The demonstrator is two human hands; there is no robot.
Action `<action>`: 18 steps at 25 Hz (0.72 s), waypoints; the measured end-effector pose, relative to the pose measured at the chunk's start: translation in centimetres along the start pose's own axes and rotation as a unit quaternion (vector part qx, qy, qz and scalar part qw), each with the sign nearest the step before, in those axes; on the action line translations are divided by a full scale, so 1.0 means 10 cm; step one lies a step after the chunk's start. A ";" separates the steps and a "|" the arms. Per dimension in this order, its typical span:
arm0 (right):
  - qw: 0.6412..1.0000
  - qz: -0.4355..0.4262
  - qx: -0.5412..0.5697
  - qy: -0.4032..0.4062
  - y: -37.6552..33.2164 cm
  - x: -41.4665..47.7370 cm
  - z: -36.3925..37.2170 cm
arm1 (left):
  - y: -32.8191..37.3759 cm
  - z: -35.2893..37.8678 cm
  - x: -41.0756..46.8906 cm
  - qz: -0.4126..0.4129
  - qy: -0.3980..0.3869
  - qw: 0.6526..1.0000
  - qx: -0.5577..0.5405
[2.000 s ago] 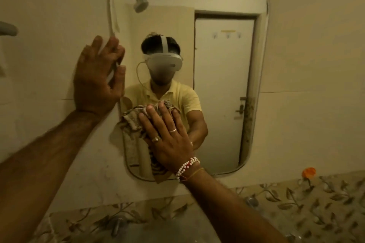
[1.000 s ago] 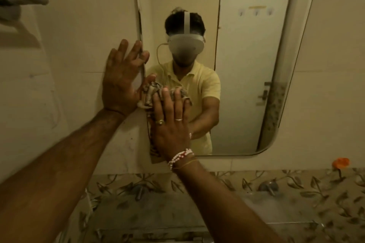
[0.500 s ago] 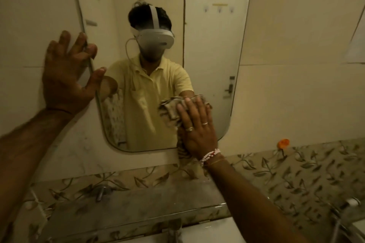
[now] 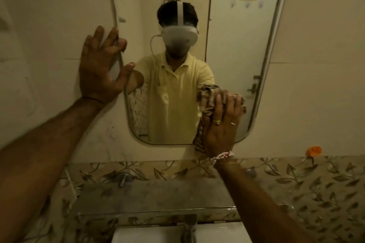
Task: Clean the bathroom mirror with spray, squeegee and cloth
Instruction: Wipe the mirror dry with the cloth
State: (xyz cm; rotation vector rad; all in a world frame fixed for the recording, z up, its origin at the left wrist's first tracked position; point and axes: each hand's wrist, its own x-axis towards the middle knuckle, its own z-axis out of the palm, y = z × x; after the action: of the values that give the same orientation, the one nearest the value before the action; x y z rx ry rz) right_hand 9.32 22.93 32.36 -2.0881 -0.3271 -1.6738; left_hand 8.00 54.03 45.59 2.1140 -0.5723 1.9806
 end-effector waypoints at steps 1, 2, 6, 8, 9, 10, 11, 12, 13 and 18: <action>1.000 -0.016 0.015 -0.008 -0.24 -0.02 0.09 | 0.00 -0.01 0.00 0.002 -0.006 1.000 -0.002; 0.999 -0.029 0.031 -0.017 -0.49 -0.05 0.19 | 0.00 -0.03 0.00 0.006 -0.011 1.000 -0.004; 0.989 -0.123 0.032 -0.070 -1.34 -0.24 0.53 | 0.00 -0.03 -0.01 0.019 -0.010 1.000 -0.002; 0.978 -0.185 0.024 -0.095 -1.53 -0.40 0.64 | -0.01 -0.03 -0.01 0.023 -0.016 0.999 0.015; 0.972 -0.213 0.013 -0.098 -1.55 -0.47 0.65 | -0.02 -0.03 -0.01 0.028 -0.019 0.999 0.025; 0.967 -0.236 0.009 -0.099 -1.52 -0.52 0.65 | -0.03 -0.03 -0.01 0.028 -0.019 0.999 0.030; 0.961 -0.257 0.007 -0.100 -1.44 -0.55 0.64 | -0.03 -0.03 -0.01 0.026 -0.018 0.999 0.035; 0.955 -0.274 0.006 -0.111 -1.33 -0.58 0.61 | -0.03 -0.03 -0.01 0.022 -0.023 0.999 0.032; 0.950 -0.288 0.004 -0.118 -1.20 -0.62 0.58 | -0.04 -0.04 -0.01 0.019 -0.027 0.999 0.029; 0.949 -0.293 -0.030 -0.113 -0.30 -0.72 0.24 | -0.11 0.01 -0.04 0.024 -0.034 0.999 0.000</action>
State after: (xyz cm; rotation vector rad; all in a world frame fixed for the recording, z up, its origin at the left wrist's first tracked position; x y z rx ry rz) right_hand 8.28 27.34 25.60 -2.3852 -1.0717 -1.7560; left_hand 8.50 55.03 45.29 2.1950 -0.6407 1.9410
